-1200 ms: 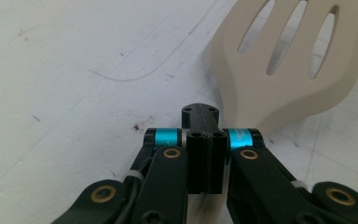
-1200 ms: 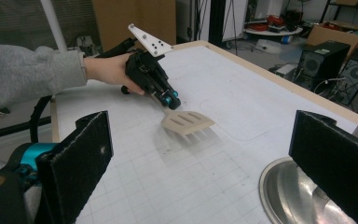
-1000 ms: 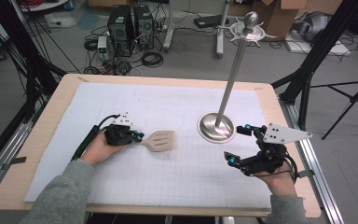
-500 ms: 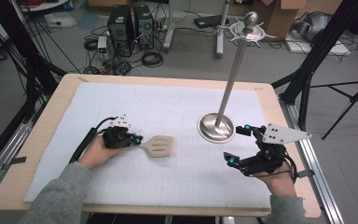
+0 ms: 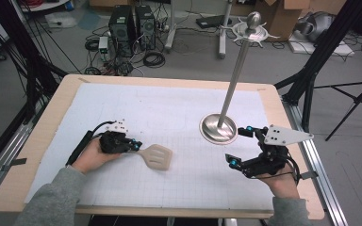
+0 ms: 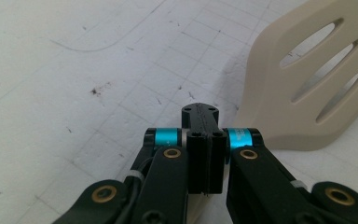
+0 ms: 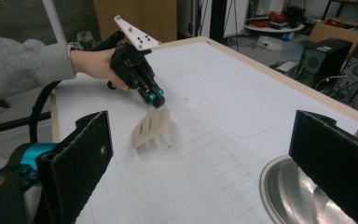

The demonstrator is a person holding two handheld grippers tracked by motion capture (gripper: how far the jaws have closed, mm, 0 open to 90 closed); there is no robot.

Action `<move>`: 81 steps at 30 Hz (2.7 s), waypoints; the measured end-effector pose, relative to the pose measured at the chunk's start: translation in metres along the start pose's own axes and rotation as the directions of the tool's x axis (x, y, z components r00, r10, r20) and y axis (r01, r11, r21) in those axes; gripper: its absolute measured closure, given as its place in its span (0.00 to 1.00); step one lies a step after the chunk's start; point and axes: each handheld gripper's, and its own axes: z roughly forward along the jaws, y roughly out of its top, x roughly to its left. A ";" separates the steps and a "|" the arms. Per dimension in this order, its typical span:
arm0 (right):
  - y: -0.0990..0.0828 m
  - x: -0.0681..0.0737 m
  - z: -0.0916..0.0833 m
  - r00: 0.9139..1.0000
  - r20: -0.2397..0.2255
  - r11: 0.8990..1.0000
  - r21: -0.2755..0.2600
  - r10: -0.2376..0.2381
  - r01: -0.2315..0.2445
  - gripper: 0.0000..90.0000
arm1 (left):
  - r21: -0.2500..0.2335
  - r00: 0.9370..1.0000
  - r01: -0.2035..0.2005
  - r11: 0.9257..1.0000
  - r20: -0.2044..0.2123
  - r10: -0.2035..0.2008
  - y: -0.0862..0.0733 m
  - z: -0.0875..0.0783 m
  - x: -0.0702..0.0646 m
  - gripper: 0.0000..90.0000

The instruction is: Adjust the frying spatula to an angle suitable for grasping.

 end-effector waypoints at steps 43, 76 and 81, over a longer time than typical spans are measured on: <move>0.003 0.000 0.017 0.999 -0.044 1.000 0.005 -0.022 0.022 0.06 | -0.105 1.000 -0.006 0.994 -0.010 0.005 -0.019 -0.050 -0.013 0.99; 0.010 -0.006 0.031 0.996 -0.079 1.000 -0.008 -0.030 0.029 0.06 | -0.064 0.983 0.064 0.996 -0.167 -0.074 -0.074 -0.091 0.021 0.99; 0.010 -0.006 0.032 0.997 -0.077 1.000 -0.005 -0.031 0.030 0.06 | -0.049 0.980 0.039 0.998 -0.191 -0.048 -0.074 -0.089 0.021 0.99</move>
